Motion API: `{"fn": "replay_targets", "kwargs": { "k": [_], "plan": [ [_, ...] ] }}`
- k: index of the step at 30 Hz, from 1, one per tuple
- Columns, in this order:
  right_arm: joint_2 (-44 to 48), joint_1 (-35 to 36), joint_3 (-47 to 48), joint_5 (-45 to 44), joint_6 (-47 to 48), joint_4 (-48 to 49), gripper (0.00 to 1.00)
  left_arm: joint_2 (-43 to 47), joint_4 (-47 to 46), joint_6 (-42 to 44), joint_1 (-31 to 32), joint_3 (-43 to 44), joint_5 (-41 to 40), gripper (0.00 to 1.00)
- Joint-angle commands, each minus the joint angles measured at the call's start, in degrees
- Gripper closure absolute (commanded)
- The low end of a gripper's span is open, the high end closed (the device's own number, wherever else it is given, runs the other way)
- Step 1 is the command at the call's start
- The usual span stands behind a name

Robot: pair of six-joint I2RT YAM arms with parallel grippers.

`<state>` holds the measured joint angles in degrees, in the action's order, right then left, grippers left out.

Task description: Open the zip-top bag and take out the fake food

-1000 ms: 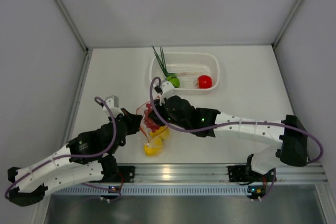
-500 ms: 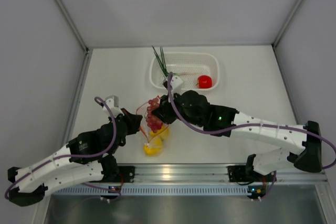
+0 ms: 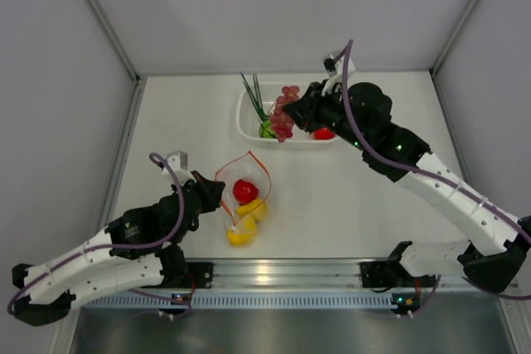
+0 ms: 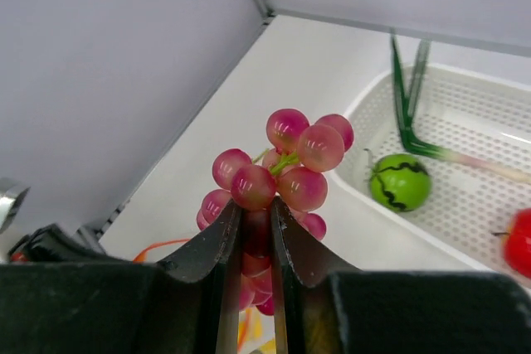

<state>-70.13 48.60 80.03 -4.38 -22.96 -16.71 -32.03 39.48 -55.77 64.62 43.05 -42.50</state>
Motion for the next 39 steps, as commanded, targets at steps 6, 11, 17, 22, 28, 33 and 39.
{"fn": "replay_targets", "kwargs": {
  "k": [6,11,17,22,28,33,39],
  "plan": [
    [-5.61,-18.16,3.29,6.75,-0.68,-2.36,1.00,-0.31,-0.90,1.54,0.24,0.37,-0.48,1.00],
    [-13.18,-22.93,7.24,6.41,0.28,-2.01,1.00,-0.40,-0.81,1.72,0.24,0.98,0.22,1.00],
    [-25.05,-24.78,13.48,0.35,2.57,-2.28,1.00,-1.54,-0.99,1.36,0.24,2.04,1.89,1.00],
    [-33.22,-24.87,16.73,-2.47,3.27,-1.48,1.00,-3.39,-0.99,1.36,0.24,2.48,2.86,1.00],
    [-41.40,-24.87,19.72,0.24,1.25,-2.27,0.99,-4.35,-0.99,1.45,0.24,2.92,2.60,1.00],
    [-44.92,-24.60,21.04,1.13,0.28,-2.89,0.69,-5.49,-1.08,1.98,0.24,4.32,2.42,1.00],
    [-40.62,-24.43,21.49,2.36,1.95,-4.64,0.41,-7.34,-1.08,1.80,0.24,5.47,2.60,1.00]
  ]
}}
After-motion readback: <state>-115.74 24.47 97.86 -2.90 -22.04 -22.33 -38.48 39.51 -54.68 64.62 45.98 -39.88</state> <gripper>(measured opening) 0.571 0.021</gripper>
